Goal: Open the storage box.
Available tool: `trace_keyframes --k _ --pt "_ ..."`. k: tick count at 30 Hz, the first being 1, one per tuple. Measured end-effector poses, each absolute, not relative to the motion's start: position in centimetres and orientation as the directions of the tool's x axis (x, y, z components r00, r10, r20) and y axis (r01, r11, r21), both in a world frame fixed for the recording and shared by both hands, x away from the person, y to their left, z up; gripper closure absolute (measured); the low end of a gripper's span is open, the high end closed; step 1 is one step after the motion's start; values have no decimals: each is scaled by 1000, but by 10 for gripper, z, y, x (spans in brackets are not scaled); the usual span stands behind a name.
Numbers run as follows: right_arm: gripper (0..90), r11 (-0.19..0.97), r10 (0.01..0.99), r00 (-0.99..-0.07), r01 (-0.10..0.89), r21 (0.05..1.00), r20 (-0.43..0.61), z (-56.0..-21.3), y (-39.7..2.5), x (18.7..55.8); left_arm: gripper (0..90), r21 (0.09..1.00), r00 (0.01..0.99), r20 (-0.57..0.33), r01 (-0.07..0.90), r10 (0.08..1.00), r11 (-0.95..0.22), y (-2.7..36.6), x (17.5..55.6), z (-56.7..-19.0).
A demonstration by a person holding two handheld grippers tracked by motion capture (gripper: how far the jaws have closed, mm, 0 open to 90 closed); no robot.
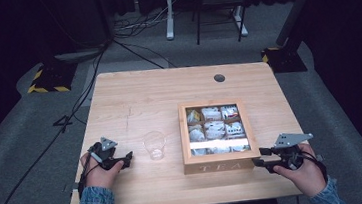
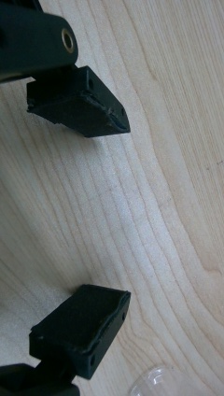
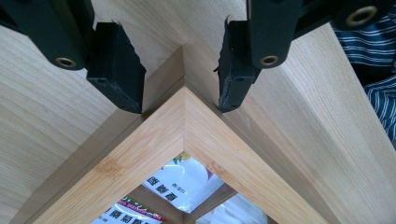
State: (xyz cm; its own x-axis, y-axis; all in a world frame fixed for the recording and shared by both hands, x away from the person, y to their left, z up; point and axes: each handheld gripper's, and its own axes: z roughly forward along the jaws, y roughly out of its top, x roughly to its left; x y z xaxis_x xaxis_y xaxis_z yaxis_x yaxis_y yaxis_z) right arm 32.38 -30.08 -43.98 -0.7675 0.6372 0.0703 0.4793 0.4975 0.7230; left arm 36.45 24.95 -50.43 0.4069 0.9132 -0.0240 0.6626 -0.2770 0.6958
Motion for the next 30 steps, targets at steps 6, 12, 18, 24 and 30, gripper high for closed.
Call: trace_keyframes --k 6,12,18,24,30 --pt "566 506 634 -772 462 729 49 -436 -301 322 176 696 407 -24 663 913 -277 250 364 -504" --pt "575 500 631 -773 465 731 60 -434 -301 322 176 696 407 -24 663 913 -277 250 364 -504" --pt "575 488 641 -765 466 738 58 -429 -301 320 176 696 407 -24 663 913 -277 249 364 -504" --pt "574 475 645 -761 463 748 61 -424 -302 320 176 696 406 -25 663 913 -276 249 364 -504" --pt "574 463 651 -757 457 759 58 -419 -303 320 176 696 407 -24 663 913 -277 250 364 -504"
